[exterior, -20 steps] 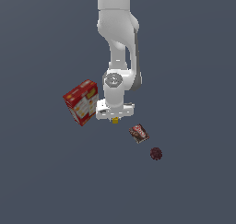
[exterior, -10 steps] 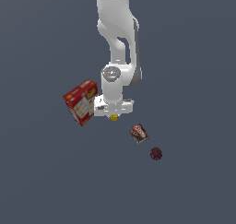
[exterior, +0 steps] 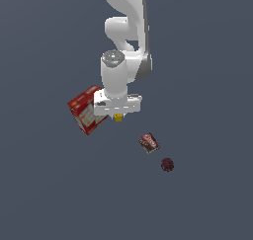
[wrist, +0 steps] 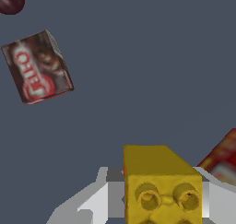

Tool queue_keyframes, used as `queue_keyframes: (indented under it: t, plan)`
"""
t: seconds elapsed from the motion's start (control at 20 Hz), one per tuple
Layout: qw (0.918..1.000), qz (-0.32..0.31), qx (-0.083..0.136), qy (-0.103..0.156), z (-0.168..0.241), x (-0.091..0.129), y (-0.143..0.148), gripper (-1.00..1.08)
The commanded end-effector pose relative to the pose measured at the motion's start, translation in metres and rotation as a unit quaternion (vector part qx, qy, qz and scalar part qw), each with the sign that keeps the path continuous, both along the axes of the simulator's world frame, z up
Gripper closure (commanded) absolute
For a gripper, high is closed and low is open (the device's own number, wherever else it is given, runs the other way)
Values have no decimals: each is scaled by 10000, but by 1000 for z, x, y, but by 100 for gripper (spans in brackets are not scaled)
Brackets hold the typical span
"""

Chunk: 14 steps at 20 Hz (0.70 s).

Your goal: Pick up a designated object from a clutter of objects.

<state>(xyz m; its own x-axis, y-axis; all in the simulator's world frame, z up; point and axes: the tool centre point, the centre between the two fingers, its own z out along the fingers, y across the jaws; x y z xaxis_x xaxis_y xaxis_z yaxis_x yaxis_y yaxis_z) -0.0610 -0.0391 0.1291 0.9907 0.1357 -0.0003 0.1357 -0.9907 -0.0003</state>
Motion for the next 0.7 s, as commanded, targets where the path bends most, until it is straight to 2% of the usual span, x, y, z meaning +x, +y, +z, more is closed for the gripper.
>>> queue_keyframes:
  t: [0.0, 0.65]
  plan:
    - [10000, 0, 2, -2, 24, 1, -5, 108]
    - [10000, 1, 5, -2, 148, 10, -31, 108]
